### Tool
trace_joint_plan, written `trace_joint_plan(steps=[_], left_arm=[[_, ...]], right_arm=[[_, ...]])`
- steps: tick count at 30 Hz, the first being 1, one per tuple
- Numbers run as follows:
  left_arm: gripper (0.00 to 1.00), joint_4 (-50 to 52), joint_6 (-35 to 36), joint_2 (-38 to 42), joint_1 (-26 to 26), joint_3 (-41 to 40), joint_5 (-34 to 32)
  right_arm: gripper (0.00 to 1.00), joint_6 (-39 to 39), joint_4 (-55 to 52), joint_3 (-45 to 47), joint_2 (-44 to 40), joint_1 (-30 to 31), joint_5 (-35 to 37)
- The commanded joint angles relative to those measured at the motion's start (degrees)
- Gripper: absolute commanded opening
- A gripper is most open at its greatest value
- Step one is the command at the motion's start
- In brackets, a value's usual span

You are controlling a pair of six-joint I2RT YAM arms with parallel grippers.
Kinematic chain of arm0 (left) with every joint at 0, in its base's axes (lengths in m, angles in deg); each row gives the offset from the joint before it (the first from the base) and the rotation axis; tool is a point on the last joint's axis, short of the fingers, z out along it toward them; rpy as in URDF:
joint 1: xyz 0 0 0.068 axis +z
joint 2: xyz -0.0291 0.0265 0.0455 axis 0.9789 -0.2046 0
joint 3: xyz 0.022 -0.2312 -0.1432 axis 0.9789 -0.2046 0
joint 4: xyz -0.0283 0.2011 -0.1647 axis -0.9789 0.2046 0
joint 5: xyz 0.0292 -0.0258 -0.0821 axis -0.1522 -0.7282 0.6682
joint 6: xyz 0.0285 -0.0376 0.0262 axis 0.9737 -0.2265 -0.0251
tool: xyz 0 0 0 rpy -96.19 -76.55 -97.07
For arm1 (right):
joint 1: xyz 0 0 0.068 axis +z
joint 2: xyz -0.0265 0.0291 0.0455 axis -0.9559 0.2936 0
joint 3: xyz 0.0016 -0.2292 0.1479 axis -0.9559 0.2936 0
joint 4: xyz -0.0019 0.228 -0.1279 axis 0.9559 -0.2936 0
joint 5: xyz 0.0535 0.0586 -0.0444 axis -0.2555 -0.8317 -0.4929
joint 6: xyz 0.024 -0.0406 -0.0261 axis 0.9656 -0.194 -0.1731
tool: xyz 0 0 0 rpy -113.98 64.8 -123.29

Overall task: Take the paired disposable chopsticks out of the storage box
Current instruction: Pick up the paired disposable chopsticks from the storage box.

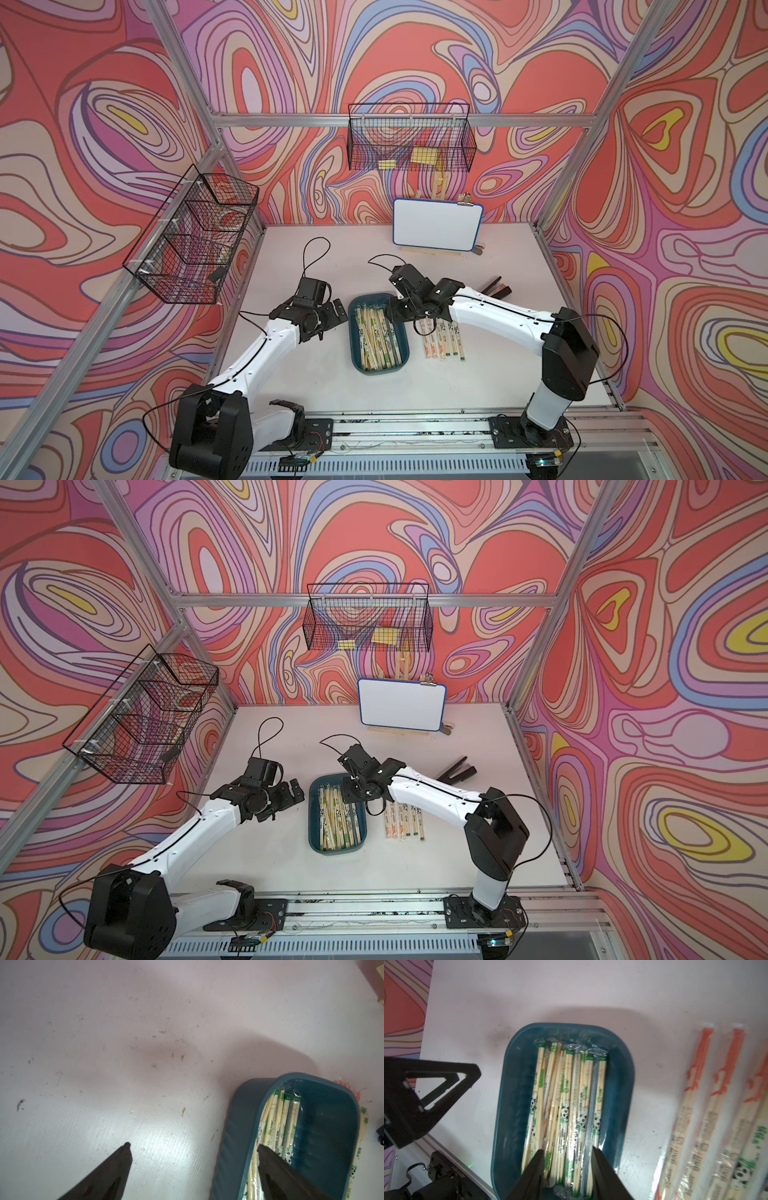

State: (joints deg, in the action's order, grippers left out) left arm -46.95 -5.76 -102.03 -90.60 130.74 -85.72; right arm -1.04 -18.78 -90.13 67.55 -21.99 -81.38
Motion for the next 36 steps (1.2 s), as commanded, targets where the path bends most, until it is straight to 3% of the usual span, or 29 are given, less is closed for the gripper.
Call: trace_joint_plan(steps=[1, 11, 29, 36], left_arm=[[1.00, 0.44, 0.50, 0.28, -0.12, -0.22, -0.88], [1.00, 0.40, 0.53, 0.37, -0.23, -0.31, -0.93], [1.00, 0.22, 0.53, 0.28, -0.17, -0.40, -0.83], [1.00, 0.24, 0.50, 0.34, -0.21, -0.48, -0.85]], right_arm=[[0.41, 1.26, 0.76, -0.79, 3.66, 2.17, -1.42], [0.33, 3.07, 2.74, -1.49, 8.80, 6.71, -2.50], [0.31, 3.58, 3.56, -2.44, 12.97, 7.82, -3.41], [0.23, 3.81, 4.18, -2.53, 13.73, 7.84, -4.58]])
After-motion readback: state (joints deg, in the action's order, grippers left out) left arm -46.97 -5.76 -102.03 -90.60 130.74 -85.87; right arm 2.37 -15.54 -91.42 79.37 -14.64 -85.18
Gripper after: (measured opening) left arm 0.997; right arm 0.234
